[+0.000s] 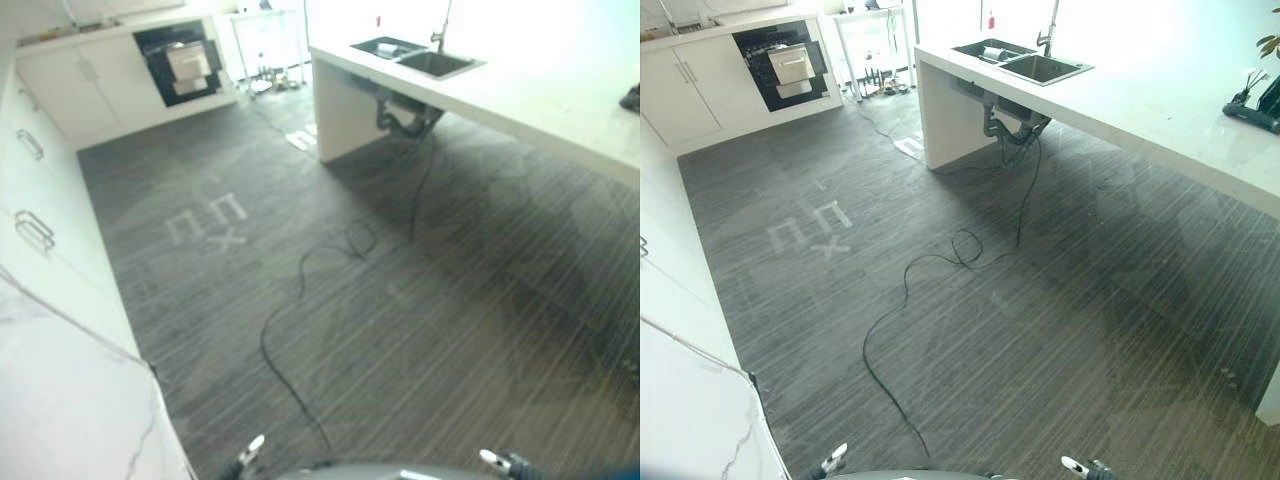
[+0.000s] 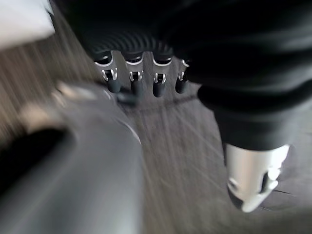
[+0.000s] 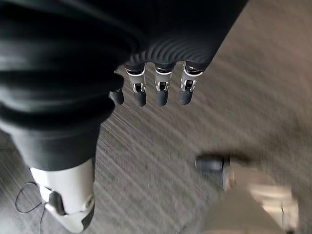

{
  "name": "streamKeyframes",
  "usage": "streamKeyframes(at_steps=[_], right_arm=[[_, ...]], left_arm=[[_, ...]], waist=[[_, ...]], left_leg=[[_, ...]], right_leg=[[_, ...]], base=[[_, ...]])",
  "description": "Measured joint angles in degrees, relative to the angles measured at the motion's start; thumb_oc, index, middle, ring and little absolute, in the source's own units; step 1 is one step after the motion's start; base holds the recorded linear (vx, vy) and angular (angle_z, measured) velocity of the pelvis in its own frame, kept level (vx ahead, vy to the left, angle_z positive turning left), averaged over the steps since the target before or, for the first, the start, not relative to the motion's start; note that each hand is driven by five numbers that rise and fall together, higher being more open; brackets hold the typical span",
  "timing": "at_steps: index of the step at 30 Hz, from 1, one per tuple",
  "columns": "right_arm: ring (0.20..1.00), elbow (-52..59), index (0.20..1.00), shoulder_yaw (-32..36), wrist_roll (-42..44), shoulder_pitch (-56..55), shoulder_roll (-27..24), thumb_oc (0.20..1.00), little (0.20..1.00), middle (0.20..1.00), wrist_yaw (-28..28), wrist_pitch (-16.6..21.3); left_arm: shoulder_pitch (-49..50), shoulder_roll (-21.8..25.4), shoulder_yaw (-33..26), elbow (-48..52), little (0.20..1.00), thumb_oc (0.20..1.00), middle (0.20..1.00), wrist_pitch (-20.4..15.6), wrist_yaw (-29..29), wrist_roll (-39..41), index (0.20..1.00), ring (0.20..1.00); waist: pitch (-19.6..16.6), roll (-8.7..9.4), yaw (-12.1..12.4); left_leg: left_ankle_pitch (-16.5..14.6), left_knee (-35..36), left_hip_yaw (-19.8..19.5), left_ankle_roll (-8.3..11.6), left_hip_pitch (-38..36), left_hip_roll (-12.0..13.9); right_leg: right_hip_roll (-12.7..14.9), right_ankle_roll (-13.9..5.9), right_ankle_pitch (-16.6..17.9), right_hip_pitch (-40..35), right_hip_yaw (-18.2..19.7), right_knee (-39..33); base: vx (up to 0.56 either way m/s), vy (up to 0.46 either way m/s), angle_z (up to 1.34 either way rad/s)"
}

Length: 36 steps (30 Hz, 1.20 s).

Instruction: Place the dishes in the dishwasher.

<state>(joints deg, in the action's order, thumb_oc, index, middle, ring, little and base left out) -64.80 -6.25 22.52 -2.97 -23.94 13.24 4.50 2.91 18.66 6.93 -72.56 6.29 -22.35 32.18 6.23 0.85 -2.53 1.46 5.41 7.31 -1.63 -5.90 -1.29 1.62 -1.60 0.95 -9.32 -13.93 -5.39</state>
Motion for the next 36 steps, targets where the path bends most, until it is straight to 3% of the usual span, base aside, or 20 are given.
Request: streamKeyframes(at_steps=[2, 4, 8, 16, 17, 18, 19, 20, 21, 22, 23, 25, 27, 29, 31, 32, 33, 36], right_arm=[[1.0, 6.0, 1.0, 0.1, -1.0, 1.8, 4.8, 1.0, 1.0, 1.0, -0.3, 0.0], [1.0, 6.3, 1.0, -0.8, -2.9, 1.3, 8.0, 1.0, 1.0, 1.0, 0.1, -0.2], [1.0, 4.5, 1.0, -1.9, -3.4, 1.0, 7.8, 1.0, 1.0, 1.0, 0.3, 0.3], [1.0, 3.9, 1.0, -2.1, -3.3, 1.2, 7.8, 1.0, 1.0, 1.0, 1.3, 1.1], [1.0, 3.8, 1.0, -2.1, -3.2, 1.4, 7.7, 1.0, 1.0, 1.0, 1.7, 1.1], [1.0, 3.8, 1.0, -2.0, -3.2, 1.5, 7.7, 1.0, 1.0, 1.0, 2.2, 1.0], [1.0, 3.6, 1.0, -1.8, -3.0, 2.7, 7.7, 1.0, 1.0, 1.0, 2.5, 1.0], [1.0, 3.3, 1.0, -0.4, -1.6, 4.4, 7.7, 1.0, 1.0, 1.0, 2.6, 1.4], [1.0, 1.3, 1.0, 0.9, -0.8, 6.3, 7.6, 1.0, 1.0, 1.0, 2.3, 1.3], [1.0, 0.4, 1.0, 0.0, 0.1, 7.3, 7.6, 1.0, 1.0, 1.0, 2.6, 1.2], [1.0, 0.9, 1.0, -0.2, 0.2, 7.6, 7.2, 1.0, 1.0, 1.0, 2.7, 1.4], [1.0, 1.2, 1.0, 0.1, 0.3, 6.9, 5.4, 1.0, 1.0, 1.0, 2.5, 0.8], [1.0, 1.4, 1.0, -0.1, 0.7, 4.7, 5.5, 1.0, 1.0, 1.0, 2.5, 0.3], [1.0, 1.3, 1.0, -0.1, 0.7, 3.2, 5.1, 1.0, 1.0, 1.0, 2.3, -0.5], [1.0, 0.9, 1.0, 0.3, 0.3, 3.4, 5.0, 1.0, 1.0, 1.0, 2.0, -1.1], [1.0, 0.0, 1.0, 0.6, -0.4, 2.7, 5.4, 1.0, 1.0, 1.0, 2.0, -1.2], [1.0, 0.0, 1.0, 0.6, -0.7, 2.3, 5.1, 1.0, 1.0, 1.0, 1.7, -1.1], [1.0, 1.5, 1.0, 0.5, -1.0, 0.5, 7.7, 1.0, 1.0, 1.0, 0.8, -0.2]], left_arm=[[0.3, -1.3, -0.8, 9.7, 1.0, 1.0, 1.0, -4.8, 2.6, -2.5, 1.0, 1.0], [-0.9, -3.0, -0.4, 12.0, 1.0, 1.0, 1.0, -7.2, 5.5, -7.1, 1.0, 1.0], [-0.8, -3.3, -0.1, 11.7, 1.0, 1.0, 1.0, -8.3, 9.4, -13.3, 1.0, 1.0], [-0.9, -3.7, -0.2, 11.5, 1.0, 1.0, 1.0, -8.5, 13.5, -13.7, 1.0, 1.0], [-1.0, -4.2, -0.8, 11.5, 1.0, 1.0, 1.0, -9.1, 13.6, -13.0, 1.0, 1.0], [-1.1, -4.6, -1.2, 11.6, 1.0, 1.0, 1.0, -9.7, 13.8, -13.0, 1.0, 1.0], [-2.2, -5.3, -3.5, 11.8, 1.0, 1.0, 1.0, -10.8, 13.7, -12.7, 1.0, 1.0], [-3.8, -5.5, -5.3, 13.0, 1.0, 1.0, 1.0, -11.9, 13.2, -12.4, 1.0, 1.0], [-4.9, -5.4, -5.2, 14.1, 1.0, 1.0, 1.0, -12.6, 12.9, -12.3, 1.0, 1.0], [-3.4, -4.7, -4.5, 12.8, 1.0, 1.0, 1.0, -12.0, 12.4, -12.3, 1.0, 1.0], [-2.1, -4.9, -4.3, 12.9, 1.0, 1.0, 1.0, -12.0, 11.9, -12.3, 1.0, 1.0], [-1.3, -6.9, -4.5, 11.1, 1.0, 1.0, 1.0, -12.3, 10.9, -12.3, 1.0, 1.0], [-2.0, -7.6, -4.7, 8.9, 1.0, 1.0, 1.0, -11.3, 10.5, -12.4, 1.0, 1.0], [-2.2, -7.4, -4.7, 9.1, 1.0, 1.0, 1.0, -11.2, 9.9, -12.4, 1.0, 1.0], [-2.5, -7.6, -5.9, 9.2, 1.0, 1.0, 1.0, -11.3, 9.6, -12.6, 1.0, 1.0], [-2.6, -7.4, -6.7, 9.1, 1.0, 1.0, 1.0, -11.3, 9.5, -13.2, 1.0, 1.0], [-3.6, -7.5, -6.4, 8.7, 1.0, 1.0, 1.0, -11.4, 9.3, -13.4, 1.0, 1.0], [-4.9, -5.0, -2.2, 9.0, 1.0, 1.0, 1.0, -12.1, 8.6, -13.7, 1.0, 1.0]], waist=[[0.2, 0.01, 0.8], [1.0, -0.08, 1.1], [1.8, 0.72, 1.1], [2.2, 0.12, 1.2], [2.6, -0.53, 1.2], [2.6, 0.16, 1.3], [3.7, 1.05, 1.4], [5.6, 1.4, 1.7], [8.3, 1.06, 3.3], [9.0, 1.89, 4.5], [9.0, 0.35, 4.5], [9.5, -3.92, 4.5], [9.8, -3.66, 4.3], [9.9, -2.54, 4.1], [9.2, -1.03, 4.4], [7.9, 0.46, 4.4], [7.1, -0.91, 4.4], [4.7, 1.24, 3.6]], left_leg=[[0.0, 0.0, 0.2, 0.02, 0.1, 0.0], [0.3, 0.0, -0.1, -0.17, 0.8, 0.0], [0.1, 0.0, -0.5, 0.12, 0.7, 0.1], [0.4, -1.0, -1.5, 0.42, 0.7, 0.1], [-0.2, -3.5, -2.0, 2.07, 1.8, 0.2], [-0.5, -6.2, -2.2, 3.75, 3.3, 0.1], [-0.4, -15.5, -1.9, 4.64, 8.8, -0.2], [1.9, -37.3, -2.1, 7.87, 22.1, 0.6], [9.1, -52.9, -2.4, 9.6, 32.3, 3.2], [5.9, -44.5, 0.9, 6.51, 33.7, 4.5], [5.4, -35.9, 1.4, 6.36, 33.7, 5.7], [6.0, -7.0, 1.0, 7.79, 28.7, 8.8], [6.0, -5.3, 4.8, 7.71, 28.0, 10.4], [5.2, -9.6, 7.8, 6.26, 26.6, 11.4], [4.1, -10.4, 7.0, 4.17, 20.0, 6.6], [2.8, -8.8, 8.8, 0.48, 14.7, 1.3], [5.3, -5.7, 8.8, -5.82, 11.3, 0.7], [4.4, -2.2, 6.8, -8.98, 6.0, -2.3]], right_leg=[[0.0, 0.03, 0.0, 0.0, 0.0, 0.0], [0.0, -0.02, 0.0, 0.6, -0.4, 0.3], [-0.1, 0.08, -0.5, 0.3, -0.8, 0.3], [-0.4, 0.27, -0.9, -0.2, -1.0, 0.3], [-1.0, 0.63, -2.3, -0.2, -0.8, 0.6], [-0.7, 1.72, -3.1, -0.2, -0.4, 0.3], [-0.7, 3.43, -3.9, 1.3, -0.6, 2.2], [0.0, 5.76, -6.3, 5.4, 0.3, 8.9], [-0.5, 6.25, -7.5, 5.4, 0.6, 11.8], [-0.1, 5.73, -7.9, 3.8, 0.7, 11.2], [-1.1, 5.65, -8.3, 2.8, 0.9, 10.9], [-4.7, 5.45, -8.6, 0.9, 0.7, 10.6], [-4.8, 3.92, -9.4, -1.0, 0.2, 10.4], [-4.0, 2.25, -11.3, -3.6, 0.9, 10.5], [-2.3, 1.31, -12.0, -7.9, 2.9, 7.3], [-0.2, -1.35, -13.4, -10.3, 2.2, 7.4], [-0.3, -3.44, -14.9, -8.9, 1.9, 13.4], [5.1, -5.24, -14.0, 0.9, 0.5, 40.6]], base=[[0.0, -0.024, 0.02], [0.05, -0.093, 0.07], [0.07, -0.115, 0.06], [0.04, -0.115, 0.05], [0.05, -0.211, 0.29], [0.06, -0.182, 0.47], [0.13, -0.124, 0.73], [0.19, 0.011, 0.55], [0.4, 0.132, 0.11], [0.5, 0.201, -0.31], [0.65, 0.295, -0.32], [0.5, 0.303, -0.22], [0.36, 0.336, -0.03], [0.44, 0.444, -0.04], [0.56, 0.539, -0.36], [0.32, 0.377, -0.35], [0.3, 0.407, -0.17], [0.19, 0.278, 0.27]])
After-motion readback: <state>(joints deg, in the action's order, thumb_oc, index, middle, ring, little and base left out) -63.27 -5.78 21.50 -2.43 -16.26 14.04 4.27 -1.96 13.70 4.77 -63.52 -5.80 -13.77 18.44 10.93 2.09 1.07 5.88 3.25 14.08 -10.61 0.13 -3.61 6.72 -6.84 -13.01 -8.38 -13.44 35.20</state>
